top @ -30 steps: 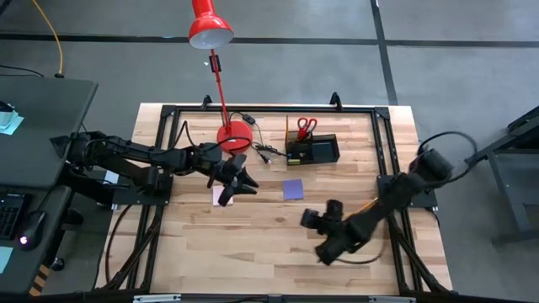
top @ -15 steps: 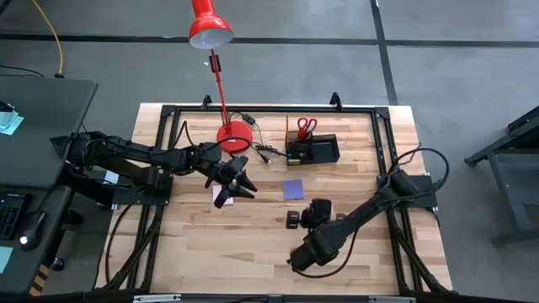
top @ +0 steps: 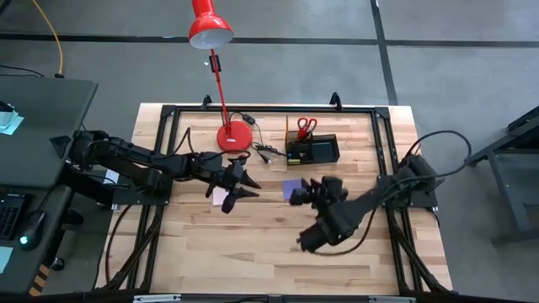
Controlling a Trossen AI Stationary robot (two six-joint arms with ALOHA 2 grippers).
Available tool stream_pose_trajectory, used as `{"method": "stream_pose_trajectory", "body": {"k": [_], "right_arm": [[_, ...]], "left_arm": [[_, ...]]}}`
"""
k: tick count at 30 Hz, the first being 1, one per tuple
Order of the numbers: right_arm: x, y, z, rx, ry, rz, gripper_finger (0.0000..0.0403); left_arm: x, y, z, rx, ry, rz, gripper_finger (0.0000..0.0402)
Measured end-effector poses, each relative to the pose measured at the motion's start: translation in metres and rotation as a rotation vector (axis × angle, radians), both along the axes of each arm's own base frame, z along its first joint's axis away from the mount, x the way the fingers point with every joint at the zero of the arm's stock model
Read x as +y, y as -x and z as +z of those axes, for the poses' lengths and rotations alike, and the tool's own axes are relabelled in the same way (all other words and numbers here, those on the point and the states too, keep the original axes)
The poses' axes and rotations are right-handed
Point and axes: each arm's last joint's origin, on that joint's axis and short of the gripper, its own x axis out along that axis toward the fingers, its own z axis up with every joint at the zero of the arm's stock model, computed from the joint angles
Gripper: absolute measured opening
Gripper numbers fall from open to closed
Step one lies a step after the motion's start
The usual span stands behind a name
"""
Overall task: Pick and place office supplies into organizer
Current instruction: Put the orange pencil into the black desk organizer
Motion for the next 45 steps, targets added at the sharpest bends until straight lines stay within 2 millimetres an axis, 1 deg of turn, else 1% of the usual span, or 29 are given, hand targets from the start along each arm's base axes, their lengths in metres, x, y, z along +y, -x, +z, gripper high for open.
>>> {"method": "stream_pose_trajectory", "body": {"k": [2, 3, 6, 8, 10, 14, 17, 19, 21, 23, 26, 28, 30, 34, 39, 45], "right_arm": [[-0.007, 0.003, 0.012, -0.036, 0.044, 0.009, 0.0142], [-0.011, 0.003, 0.015, -0.027, 0.057, 0.014, 0.0144], [-0.024, 0.005, 0.022, 0.048, -0.041, -0.001, 0.0146], [-0.027, 0.006, 0.021, 0.126, -0.117, 0.002, 0.0147], [-0.026, 0.005, 0.017, 0.196, -0.182, 0.014, 0.0147], [-0.024, 0.007, 0.009, 0.414, -0.371, 0.092, 0.0145], [-0.031, 0.010, -0.010, 0.585, -0.514, 0.100, 0.0140], [-0.033, 0.015, -0.024, 0.727, -0.590, 0.148, 0.0137], [-0.034, 0.019, -0.039, 0.849, -0.629, 0.231, 0.0134], [-0.034, 0.021, -0.051, 0.945, -0.638, 0.361, 0.0130], [-0.033, 0.023, -0.069, 1.082, -0.661, 0.629, 0.0121], [-0.032, 0.026, -0.077, 1.160, -0.682, 0.798, 0.0116], [-0.033, 0.034, -0.084, 1.266, -0.716, 0.907, 0.0111], [-0.037, 0.050, -0.096, 1.420, -0.775, 1.046, 0.0106], [-0.036, 0.055, -0.107, 1.446, -0.844, 1.276, 0.0110], [-0.036, 0.056, -0.108, 1.463, -0.843, 1.438, 0.0128]], "left_arm": [[0.000, -0.001, 0.001, -0.015, -0.011, 0.025, 0.0111], [0.000, -0.001, 0.002, -0.024, -0.012, 0.028, 0.0111], [0.000, -0.001, 0.003, -0.035, -0.024, 0.025, 0.0111], [0.000, -0.001, 0.003, -0.034, -0.040, 0.017, 0.0111], [0.000, -0.001, 0.002, -0.030, -0.040, -0.001, 0.0111], [-0.002, -0.001, 0.002, -0.030, -0.022, -0.056, 0.0111], [-0.002, 0.000, 0.002, -0.025, -0.020, -0.079, 0.0111], [-0.003, 0.000, 0.002, -0.026, -0.017, -0.089, 0.0111], [-0.003, 0.000, 0.002, -0.027, -0.012, -0.102, 0.0111], [-0.004, 0.000, 0.002, -0.028, -0.005, -0.125, 0.0111], [-0.004, 0.000, 0.001, -0.024, 0.003, -0.148, 0.0111], [-0.005, 0.001, 0.001, -0.015, 0.004, -0.149, 0.0111], [-0.005, 0.001, 0.000, -0.003, 0.015, -0.158, 0.0111], [-0.006, 0.002, -0.002, 0.022, 0.060, -0.181, 0.0111], [-0.005, 0.002, -0.003, 0.039, 0.067, -0.163, 0.0111], [-0.005, 0.002, -0.002, 0.025, 0.055, -0.138, 0.0111]]}}
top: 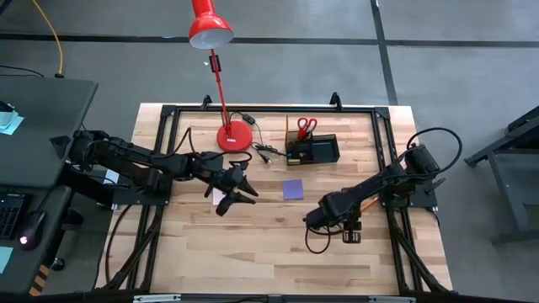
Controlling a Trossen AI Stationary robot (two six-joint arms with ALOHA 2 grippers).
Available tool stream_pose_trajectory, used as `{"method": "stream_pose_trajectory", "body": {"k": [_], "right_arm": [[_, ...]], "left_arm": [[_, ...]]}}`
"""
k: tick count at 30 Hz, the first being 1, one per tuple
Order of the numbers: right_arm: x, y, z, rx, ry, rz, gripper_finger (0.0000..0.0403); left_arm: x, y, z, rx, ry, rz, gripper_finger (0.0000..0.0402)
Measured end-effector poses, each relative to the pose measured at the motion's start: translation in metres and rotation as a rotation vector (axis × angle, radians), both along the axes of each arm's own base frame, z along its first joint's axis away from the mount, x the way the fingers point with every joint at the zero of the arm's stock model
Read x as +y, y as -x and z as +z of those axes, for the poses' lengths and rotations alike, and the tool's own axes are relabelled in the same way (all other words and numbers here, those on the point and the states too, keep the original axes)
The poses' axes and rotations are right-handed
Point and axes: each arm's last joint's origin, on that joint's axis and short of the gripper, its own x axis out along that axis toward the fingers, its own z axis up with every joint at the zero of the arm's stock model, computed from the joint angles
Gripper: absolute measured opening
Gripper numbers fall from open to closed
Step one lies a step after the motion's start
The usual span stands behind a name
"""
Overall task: Pick and place office supplies into organizer
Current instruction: Put the orange pencil into the black desk organizer
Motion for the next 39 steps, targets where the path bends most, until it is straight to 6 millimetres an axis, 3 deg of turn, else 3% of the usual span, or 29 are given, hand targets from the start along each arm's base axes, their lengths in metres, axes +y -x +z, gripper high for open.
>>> {"method": "stream_pose_trajectory", "body": {"k": [7, 18, 28, 39], "right_arm": [[0.005, -0.002, -0.002, -0.055, -0.040, 0.073, 0.0139], [0.010, -0.009, -0.003, -0.130, -0.059, 0.033, 0.0129], [0.026, -0.001, -0.001, -0.162, -0.058, 0.305, 0.0116], [0.028, -0.005, -0.004, -0.222, -0.076, 0.344, 0.0109]], "left_arm": [[0.000, 0.000, 0.000, 0.011, 0.045, 0.010, 0.0111], [-0.001, 0.000, 0.000, 0.018, 0.074, 0.010, 0.0111], [-0.001, 0.000, 0.000, 0.018, 0.077, 0.000, 0.0111], [-0.001, 0.000, 0.000, 0.016, 0.070, 0.002, 0.0111]]}}
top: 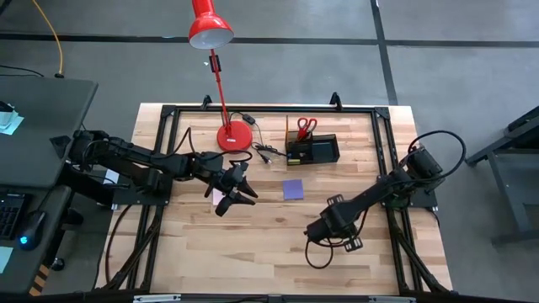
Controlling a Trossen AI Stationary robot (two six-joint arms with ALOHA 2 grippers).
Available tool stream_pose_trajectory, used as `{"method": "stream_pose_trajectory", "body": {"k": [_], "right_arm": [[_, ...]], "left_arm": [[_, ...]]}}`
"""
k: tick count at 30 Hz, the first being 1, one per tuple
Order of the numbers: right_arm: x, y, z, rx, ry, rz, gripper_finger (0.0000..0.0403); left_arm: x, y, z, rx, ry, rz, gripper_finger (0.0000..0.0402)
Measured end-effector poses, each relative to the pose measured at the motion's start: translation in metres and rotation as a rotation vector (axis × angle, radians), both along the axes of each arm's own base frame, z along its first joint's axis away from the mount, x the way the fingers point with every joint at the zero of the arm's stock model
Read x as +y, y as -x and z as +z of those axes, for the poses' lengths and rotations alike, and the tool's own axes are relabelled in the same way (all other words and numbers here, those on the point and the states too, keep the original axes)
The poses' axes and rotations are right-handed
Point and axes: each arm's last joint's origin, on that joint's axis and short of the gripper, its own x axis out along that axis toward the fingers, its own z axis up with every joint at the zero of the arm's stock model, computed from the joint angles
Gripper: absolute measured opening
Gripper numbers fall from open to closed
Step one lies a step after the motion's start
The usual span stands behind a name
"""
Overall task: Pick and place office supplies into organizer
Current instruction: Put the orange pencil into the black desk organizer
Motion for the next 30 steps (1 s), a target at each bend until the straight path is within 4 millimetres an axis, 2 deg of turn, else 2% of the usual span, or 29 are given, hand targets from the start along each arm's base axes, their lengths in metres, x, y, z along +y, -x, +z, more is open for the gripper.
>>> {"method": "stream_pose_trajectory", "body": {"k": [20, 30], "right_arm": [[-0.016, 0.025, -0.035, 0.116, 0.033, 0.023, 0.0103], [-0.020, 0.014, -0.033, 0.049, 0.013, 0.067, 0.0103]], "left_arm": [[0.000, 0.000, 0.000, 0.015, 0.048, 0.012, 0.0111], [0.000, 0.000, 0.000, 0.015, 0.046, 0.016, 0.0111]]}}
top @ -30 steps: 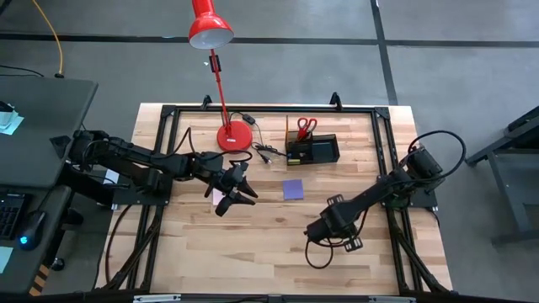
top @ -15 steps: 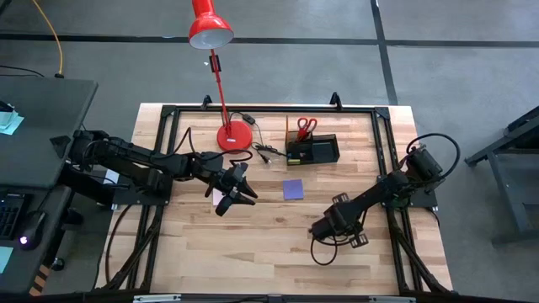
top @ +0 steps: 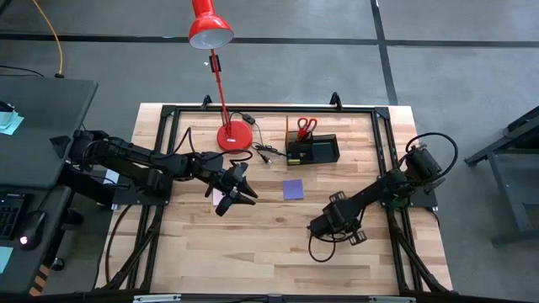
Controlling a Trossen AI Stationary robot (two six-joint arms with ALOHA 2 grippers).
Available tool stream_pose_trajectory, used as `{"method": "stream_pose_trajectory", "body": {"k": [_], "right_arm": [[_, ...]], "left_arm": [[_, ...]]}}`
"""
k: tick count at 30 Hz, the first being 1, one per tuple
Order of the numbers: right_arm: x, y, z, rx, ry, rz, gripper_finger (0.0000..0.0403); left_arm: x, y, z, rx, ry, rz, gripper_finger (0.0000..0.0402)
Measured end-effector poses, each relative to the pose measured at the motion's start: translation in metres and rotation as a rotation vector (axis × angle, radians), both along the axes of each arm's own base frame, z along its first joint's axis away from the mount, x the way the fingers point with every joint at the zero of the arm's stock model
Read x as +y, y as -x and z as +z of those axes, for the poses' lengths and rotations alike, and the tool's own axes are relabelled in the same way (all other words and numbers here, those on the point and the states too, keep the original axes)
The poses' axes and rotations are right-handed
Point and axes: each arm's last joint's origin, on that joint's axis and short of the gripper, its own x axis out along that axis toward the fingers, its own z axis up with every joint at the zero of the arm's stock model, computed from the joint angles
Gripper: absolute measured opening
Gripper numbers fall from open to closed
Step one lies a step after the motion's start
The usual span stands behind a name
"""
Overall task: Pick and place office supplies into organizer
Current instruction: Put the orange pencil into the black desk organizer
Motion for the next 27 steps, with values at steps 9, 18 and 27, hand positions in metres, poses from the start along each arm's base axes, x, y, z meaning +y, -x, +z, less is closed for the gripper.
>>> {"method": "stream_pose_trajectory", "body": {"k": [9, 18, 27], "right_arm": [[-0.015, -0.007, -0.006, -0.035, 0.004, -0.025, 0.0103], [-0.021, 0.000, -0.011, 0.022, -0.004, -0.020, 0.0103], [-0.021, 0.006, -0.019, 0.044, -0.068, -0.048, 0.0103]], "left_arm": [[0.000, 0.000, 0.000, 0.000, 0.000, 0.000, 0.0111], [0.000, 0.000, 0.000, 0.002, 0.008, 0.003, 0.0111], [0.000, 0.000, 0.000, 0.002, 0.005, 0.010, 0.0111]]}}
